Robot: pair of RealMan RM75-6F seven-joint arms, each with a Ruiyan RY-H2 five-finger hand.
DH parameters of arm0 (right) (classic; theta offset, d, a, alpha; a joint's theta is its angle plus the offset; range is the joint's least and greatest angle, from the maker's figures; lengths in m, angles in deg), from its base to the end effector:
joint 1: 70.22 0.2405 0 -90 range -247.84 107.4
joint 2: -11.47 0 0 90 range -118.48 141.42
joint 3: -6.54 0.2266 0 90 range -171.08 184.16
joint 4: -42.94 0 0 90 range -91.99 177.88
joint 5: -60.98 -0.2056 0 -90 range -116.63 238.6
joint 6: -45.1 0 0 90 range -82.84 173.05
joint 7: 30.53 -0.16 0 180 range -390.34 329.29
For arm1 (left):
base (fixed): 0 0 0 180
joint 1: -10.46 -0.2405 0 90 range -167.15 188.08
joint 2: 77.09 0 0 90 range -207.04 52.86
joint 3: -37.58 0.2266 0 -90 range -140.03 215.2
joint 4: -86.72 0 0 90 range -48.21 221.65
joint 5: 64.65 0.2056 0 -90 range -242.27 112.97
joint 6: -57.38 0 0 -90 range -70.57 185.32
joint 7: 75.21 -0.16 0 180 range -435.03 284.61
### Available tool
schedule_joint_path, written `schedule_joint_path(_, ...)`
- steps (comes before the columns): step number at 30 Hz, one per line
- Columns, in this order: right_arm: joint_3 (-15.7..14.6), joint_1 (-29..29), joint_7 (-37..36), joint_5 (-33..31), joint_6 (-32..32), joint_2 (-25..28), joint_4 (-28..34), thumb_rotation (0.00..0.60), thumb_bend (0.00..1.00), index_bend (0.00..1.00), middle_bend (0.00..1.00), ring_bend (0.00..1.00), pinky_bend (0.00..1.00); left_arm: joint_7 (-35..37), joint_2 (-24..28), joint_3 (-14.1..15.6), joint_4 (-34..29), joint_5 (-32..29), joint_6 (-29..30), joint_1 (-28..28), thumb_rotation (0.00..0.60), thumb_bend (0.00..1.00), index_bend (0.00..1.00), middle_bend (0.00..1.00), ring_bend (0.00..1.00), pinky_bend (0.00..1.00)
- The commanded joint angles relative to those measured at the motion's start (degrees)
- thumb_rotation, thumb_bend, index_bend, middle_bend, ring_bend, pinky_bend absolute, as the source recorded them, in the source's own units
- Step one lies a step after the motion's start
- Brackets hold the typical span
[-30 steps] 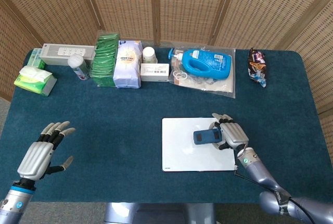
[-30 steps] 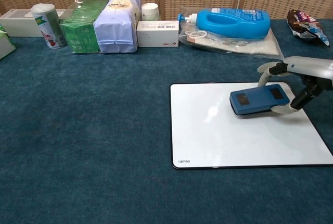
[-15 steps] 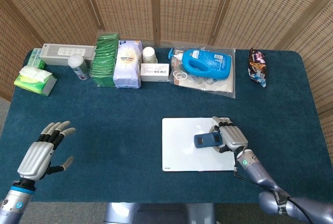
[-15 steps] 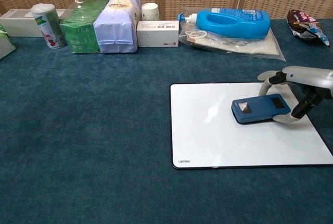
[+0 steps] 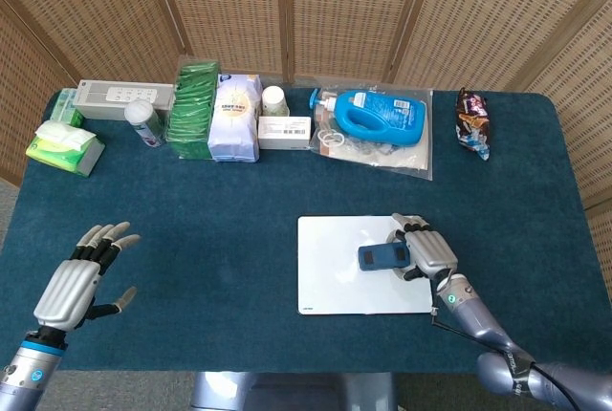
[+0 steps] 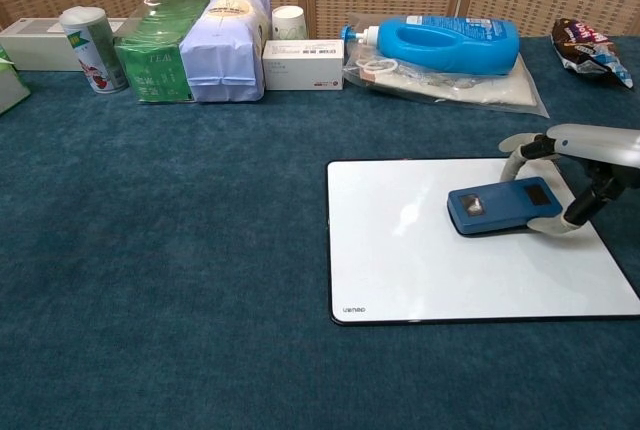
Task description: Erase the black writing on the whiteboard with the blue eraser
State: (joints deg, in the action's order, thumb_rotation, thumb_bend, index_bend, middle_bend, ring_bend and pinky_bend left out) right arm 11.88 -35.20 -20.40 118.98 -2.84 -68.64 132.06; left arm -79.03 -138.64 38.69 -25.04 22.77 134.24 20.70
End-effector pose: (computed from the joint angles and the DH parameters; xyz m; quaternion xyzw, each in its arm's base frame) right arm -0.2056 -0.3020 -0.0055 0.6995 -0.5222 0.2848 0.3961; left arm -0.2052 0.1907 0.1063 -0.6295 -0.4715 -0.4165 0.4560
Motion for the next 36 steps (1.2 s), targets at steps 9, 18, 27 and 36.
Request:
schedule_joint_path(9,-0.23,0.24,0.27,0.03,0.21,0.22,0.14,0.600,0.32,0.21,0.00,0.00,0.00,0.34,0.11,0.13,0.18,0.14,0.24,-0.18,0.600,0.38,0.16,0.08,0.00,0.00)
schedule_joint_path(18,-0.20,0.17,0.58,-0.30,-0.43,0.36,0.44,0.600,0.32,0.27,0.00,0.00,0.00,0.66,0.02,0.10,0.35,0.23,0.25,-0.15,0.600,0.38,0.16,0.08,0.00,0.00)
schedule_joint_path(27,0.00,0.10,0.31,-0.29,-0.87,0.04,0.50,0.600,0.31,0.42,0.03,0.00,0.00,0.79,-0.07,0.13,0.52,0.24,0.37,-0.23,0.600,0.38,0.16,0.08,0.00,0.00)
schedule_joint_path(36,1.36,0.25,-1.61,1.02,-1.63,-0.45,0.73,0.600,0.30,0.49,0.04,0.00,0.00,0.86,0.07,0.14,0.45,0.36,0.59,-0.35,0.600,0.38,0.16,0.08,0.00,0.00)
